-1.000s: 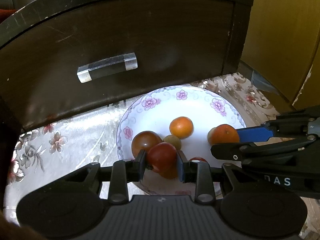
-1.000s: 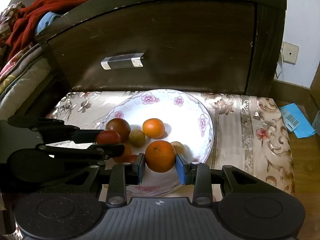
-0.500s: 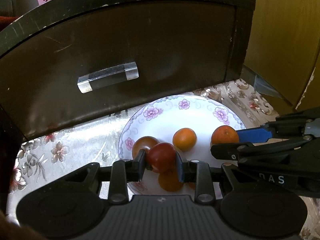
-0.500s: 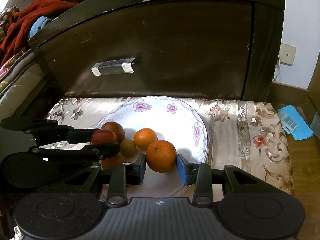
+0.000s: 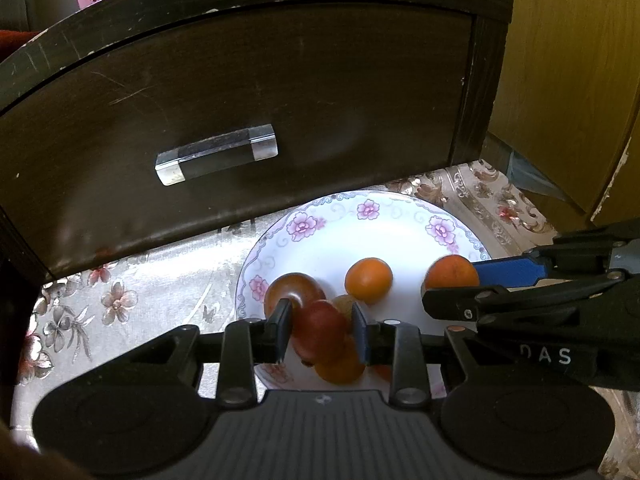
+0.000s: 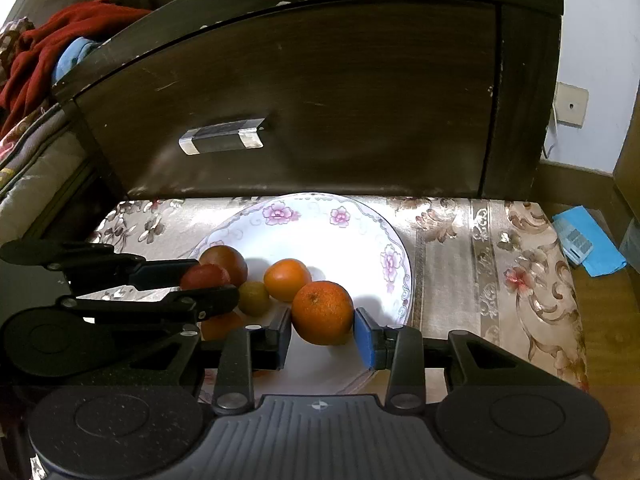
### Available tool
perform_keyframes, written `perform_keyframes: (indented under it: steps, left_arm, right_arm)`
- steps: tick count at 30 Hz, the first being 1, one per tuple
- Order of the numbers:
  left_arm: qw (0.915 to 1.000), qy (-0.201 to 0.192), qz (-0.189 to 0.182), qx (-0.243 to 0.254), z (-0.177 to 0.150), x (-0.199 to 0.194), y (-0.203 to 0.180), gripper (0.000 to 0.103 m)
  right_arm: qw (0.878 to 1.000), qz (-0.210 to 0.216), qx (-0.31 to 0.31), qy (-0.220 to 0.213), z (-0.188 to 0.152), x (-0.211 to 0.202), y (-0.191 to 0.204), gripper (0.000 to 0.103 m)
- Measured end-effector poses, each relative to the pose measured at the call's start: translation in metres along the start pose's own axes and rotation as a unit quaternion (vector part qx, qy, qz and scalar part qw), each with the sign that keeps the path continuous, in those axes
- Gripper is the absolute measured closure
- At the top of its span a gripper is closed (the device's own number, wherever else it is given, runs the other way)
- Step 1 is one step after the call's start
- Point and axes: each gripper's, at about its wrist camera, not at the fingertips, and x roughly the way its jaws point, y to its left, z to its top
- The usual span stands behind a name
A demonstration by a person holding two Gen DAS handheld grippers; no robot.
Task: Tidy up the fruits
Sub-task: 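Open both tools to release the tomato and mandarin into the bowl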
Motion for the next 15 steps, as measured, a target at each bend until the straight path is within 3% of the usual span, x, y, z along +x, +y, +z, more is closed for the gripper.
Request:
perform_keyframes:
  steps: [15]
  left_arm:
    - [1.0, -0.001, 0.0, -0.005, 0.001, -0.01, 0.0, 0.057]
  right_arm:
    - [1.0, 0.0, 0.008, -0.012, 0.001, -0.009, -0.003, 0.063]
